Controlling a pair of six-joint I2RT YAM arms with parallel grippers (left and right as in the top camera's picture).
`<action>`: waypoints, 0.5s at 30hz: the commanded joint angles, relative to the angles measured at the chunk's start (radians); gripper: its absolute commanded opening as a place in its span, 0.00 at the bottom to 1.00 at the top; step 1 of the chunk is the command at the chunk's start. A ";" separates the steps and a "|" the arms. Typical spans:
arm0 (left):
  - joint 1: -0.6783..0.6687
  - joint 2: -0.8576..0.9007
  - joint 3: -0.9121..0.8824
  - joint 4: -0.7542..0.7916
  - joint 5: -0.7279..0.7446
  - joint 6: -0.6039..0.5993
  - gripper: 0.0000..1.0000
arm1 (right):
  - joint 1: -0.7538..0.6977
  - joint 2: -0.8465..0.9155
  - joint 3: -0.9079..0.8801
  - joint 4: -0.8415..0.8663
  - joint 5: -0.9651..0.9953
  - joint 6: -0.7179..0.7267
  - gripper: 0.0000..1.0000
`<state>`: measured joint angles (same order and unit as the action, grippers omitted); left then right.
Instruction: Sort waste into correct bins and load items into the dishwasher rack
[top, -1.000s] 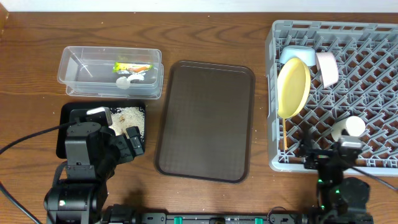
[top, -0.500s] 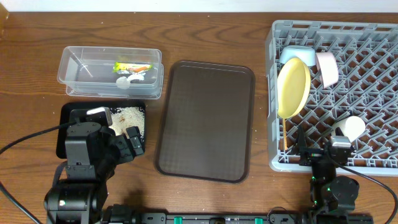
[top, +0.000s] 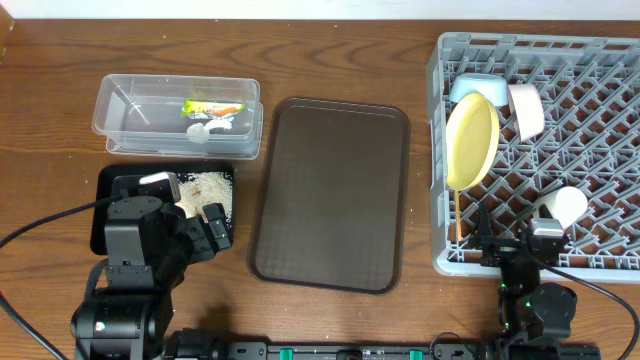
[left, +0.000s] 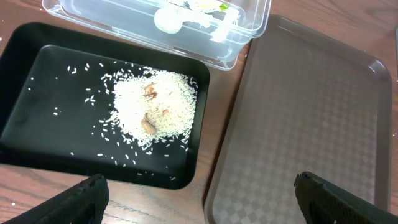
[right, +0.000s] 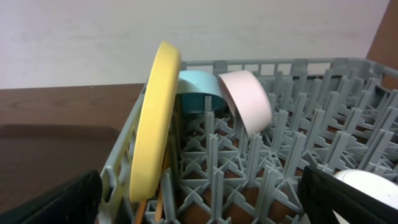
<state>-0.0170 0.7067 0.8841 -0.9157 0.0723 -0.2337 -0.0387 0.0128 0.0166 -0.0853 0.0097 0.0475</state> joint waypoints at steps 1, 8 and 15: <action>-0.002 -0.002 -0.004 0.001 -0.005 0.015 0.98 | 0.010 -0.008 -0.011 0.021 0.008 -0.012 0.99; -0.002 -0.002 -0.004 0.001 -0.005 0.015 0.98 | 0.010 0.004 -0.011 0.014 0.016 -0.008 0.99; -0.002 -0.002 -0.004 0.001 -0.005 0.015 0.98 | 0.010 0.004 -0.011 0.014 0.016 -0.008 0.99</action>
<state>-0.0170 0.7067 0.8841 -0.9157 0.0723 -0.2337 -0.0387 0.0132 0.0109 -0.0723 0.0166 0.0475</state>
